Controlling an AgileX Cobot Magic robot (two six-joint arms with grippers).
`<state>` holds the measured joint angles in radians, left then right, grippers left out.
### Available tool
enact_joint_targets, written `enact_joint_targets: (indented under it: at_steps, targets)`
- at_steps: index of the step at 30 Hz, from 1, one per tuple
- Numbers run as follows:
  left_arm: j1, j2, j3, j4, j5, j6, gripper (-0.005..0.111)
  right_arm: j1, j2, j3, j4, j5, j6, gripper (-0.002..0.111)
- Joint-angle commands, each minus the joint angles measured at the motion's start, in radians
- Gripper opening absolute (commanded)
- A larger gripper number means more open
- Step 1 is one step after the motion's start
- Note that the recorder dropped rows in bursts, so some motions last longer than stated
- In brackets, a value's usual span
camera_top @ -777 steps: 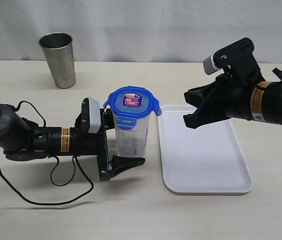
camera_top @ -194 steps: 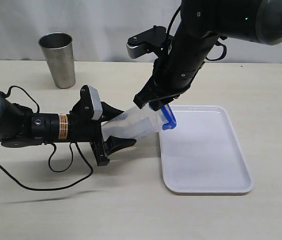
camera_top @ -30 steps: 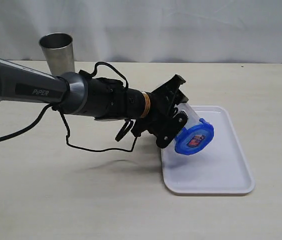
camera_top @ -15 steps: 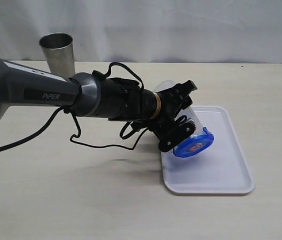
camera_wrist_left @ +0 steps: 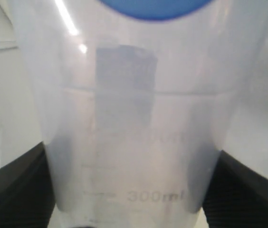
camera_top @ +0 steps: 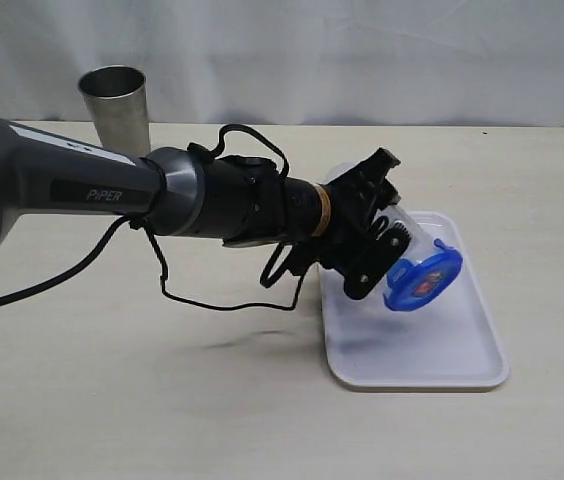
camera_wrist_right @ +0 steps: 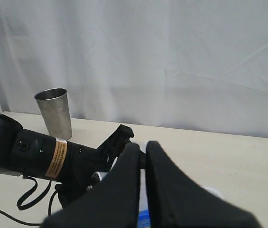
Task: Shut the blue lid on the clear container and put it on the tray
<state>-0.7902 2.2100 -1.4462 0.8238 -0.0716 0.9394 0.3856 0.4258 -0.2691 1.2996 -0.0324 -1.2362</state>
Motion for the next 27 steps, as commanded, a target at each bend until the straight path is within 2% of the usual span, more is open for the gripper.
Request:
enact_joint_targets:
  at_steps: [1,3,12,19,21,27]
  targets:
    - [-0.003,-0.006,-0.01,-0.194,-0.133,-0.097,0.0,0.002,-0.004,0.003,0.0,0.01,0.003,0.005]
    - [-0.003,-0.004,-0.01,-0.26,-0.178,-0.2,0.0,0.002,-0.004,0.003,0.0,0.01,0.003,0.005]
    - [-0.003,-0.004,-0.01,-0.26,-0.336,-0.796,0.0,0.002,-0.004,0.003,0.0,0.017,0.012,0.005]
    - [-0.001,-0.004,-0.01,-0.26,-0.43,-1.148,0.0,0.002,-0.004,0.003,0.0,0.017,0.014,0.005]
    - [-0.001,-0.004,-0.01,-0.26,-0.463,-1.217,0.0,0.002,-0.004,0.003,0.0,0.017,0.014,0.005]
    - [-0.001,0.007,-0.01,-0.262,-0.579,-1.283,0.0,0.002,-0.004,0.003,0.0,0.017,0.017,0.005]
